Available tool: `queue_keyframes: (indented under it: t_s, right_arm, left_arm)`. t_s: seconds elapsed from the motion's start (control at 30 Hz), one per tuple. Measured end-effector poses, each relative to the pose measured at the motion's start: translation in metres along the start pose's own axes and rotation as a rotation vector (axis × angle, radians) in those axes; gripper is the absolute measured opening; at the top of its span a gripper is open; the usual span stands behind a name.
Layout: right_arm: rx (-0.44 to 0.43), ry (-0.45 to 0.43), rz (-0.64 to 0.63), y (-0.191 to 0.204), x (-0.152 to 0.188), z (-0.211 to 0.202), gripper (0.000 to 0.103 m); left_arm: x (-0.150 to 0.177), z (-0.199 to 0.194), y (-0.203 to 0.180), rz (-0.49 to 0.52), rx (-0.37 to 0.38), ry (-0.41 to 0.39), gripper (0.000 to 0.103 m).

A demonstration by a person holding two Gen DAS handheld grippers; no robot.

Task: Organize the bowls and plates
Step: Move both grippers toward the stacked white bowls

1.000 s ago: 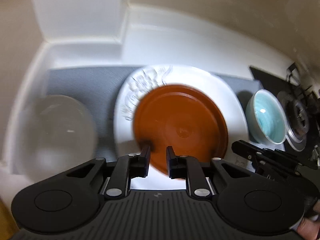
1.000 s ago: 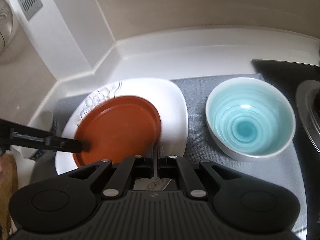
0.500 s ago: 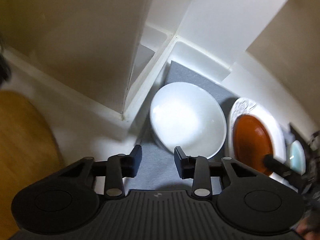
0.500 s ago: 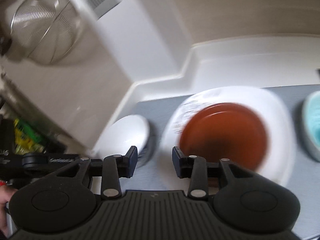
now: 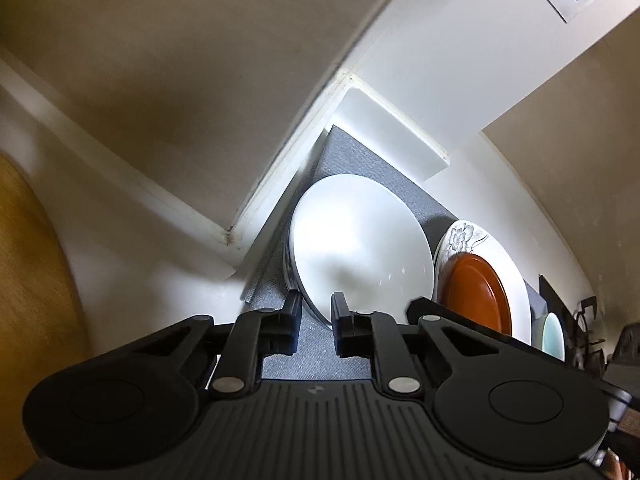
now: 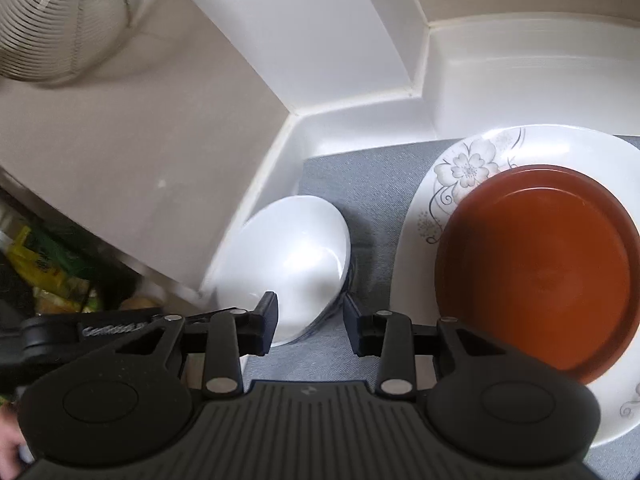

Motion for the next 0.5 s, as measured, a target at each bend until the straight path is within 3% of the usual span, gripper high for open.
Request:
queue_keyframes:
  t_s: [0.03, 0.07, 0.1, 0.2, 0.5]
  right_arm:
    - [0.005, 0.019, -0.019, 0.002, 0.0, 0.004, 0.03]
    - [0.033, 0.034, -0.054, 0.003, -0.001, 0.008, 0.019]
    - [0.059, 0.042, -0.084, 0.003, -0.002, 0.01, 0.018]
    - [0.022, 0.064, -0.027, -0.005, -0.004, 0.01, 0.014]
    - [0.016, 0.156, -0.019, 0.001, 0.018, -0.01, 0.014]
  left_arm:
    - [0.0, 0.0, 0.0, -0.001, -0.006, -0.007, 0.017]
    - [0.001, 0.0, 0.0, -0.003, -0.004, -0.011, 0.017]
    - [0.001, 0.0, -0.001, -0.003, -0.001, -0.013, 0.017]
    - [0.005, -0.003, 0.002, -0.009, 0.003, -0.001, 0.016]
    - [0.03, -0.011, 0.008, 0.038, 0.001, 0.052, 0.016]
Point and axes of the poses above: each gripper's, at about its wrist camera, not at the fingertips, and z roughly the way its jaws point, y to its left, x to its underside, the point moved 7 cm from there along z, roughly the way its jaws point, and after that the axes turned 14 degrees about -z, right-handed, at the moved point
